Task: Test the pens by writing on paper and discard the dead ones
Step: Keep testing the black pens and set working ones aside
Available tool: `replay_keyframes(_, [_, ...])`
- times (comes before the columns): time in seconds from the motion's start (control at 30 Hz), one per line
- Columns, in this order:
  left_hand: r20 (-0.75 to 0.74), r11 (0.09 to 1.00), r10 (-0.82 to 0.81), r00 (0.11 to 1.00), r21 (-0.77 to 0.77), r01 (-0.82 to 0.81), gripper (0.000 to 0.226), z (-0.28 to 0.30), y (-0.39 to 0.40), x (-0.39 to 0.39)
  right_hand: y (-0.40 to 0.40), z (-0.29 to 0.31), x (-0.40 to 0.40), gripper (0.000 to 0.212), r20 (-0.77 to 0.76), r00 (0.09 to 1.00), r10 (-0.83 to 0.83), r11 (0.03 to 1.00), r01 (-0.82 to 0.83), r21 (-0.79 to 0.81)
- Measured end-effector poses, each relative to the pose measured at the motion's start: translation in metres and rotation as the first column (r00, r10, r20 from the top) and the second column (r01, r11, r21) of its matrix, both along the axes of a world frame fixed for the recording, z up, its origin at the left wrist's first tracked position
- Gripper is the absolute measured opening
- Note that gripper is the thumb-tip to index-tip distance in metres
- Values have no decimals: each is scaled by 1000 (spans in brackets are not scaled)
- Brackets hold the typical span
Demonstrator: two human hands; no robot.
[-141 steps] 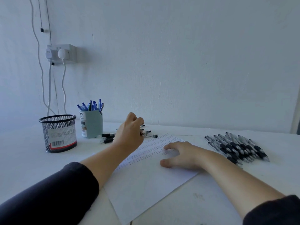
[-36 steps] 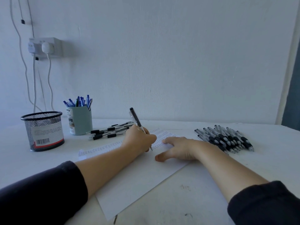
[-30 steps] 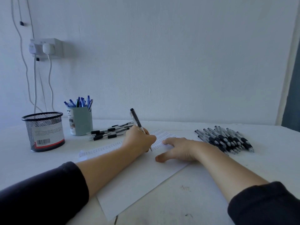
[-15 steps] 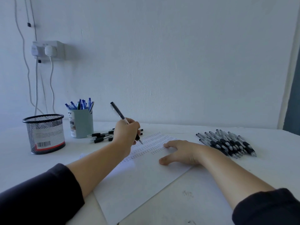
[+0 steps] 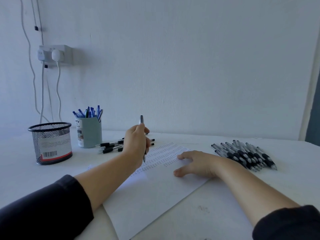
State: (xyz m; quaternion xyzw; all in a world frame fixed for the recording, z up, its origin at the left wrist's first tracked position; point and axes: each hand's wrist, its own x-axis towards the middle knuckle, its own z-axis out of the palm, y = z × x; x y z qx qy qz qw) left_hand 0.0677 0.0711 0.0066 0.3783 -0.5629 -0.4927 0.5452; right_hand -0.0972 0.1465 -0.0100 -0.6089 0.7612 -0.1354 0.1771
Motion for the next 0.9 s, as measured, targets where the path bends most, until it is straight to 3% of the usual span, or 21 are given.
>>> replay_keyframes(0.33, [1, 998, 61, 998, 7, -61, 26, -1, -1, -2, 4, 3, 2, 73, 11, 1000, 6, 1000, -6, -12])
replay_keyframes(0.5, [37, 996, 88, 995, -27, -87, 26, -4, 0, -5, 2, 1, 2, 47, 32, 999, 7, 998, -6, -57])
replay_keyframes(0.6, [2, 1000, 9, 1000, -2, -9, 16, -5, 2, -7, 1, 2, 3, 37, 72, 997, 16, 983, -2, -182])
replay_keyframes(0.77, [-12, 991, -132, 991, 7, 132, 43, -7, 10, -13, 2, 8, 13, 25, 215, 968, 129, 878, -11, -478])
replay_keyframes(0.9, [-1, 982, -189, 982, 4, 189, 39, -8, 11, -14, 0, 10, 14, 5, 99, 991, 89, 824, -18, -566])
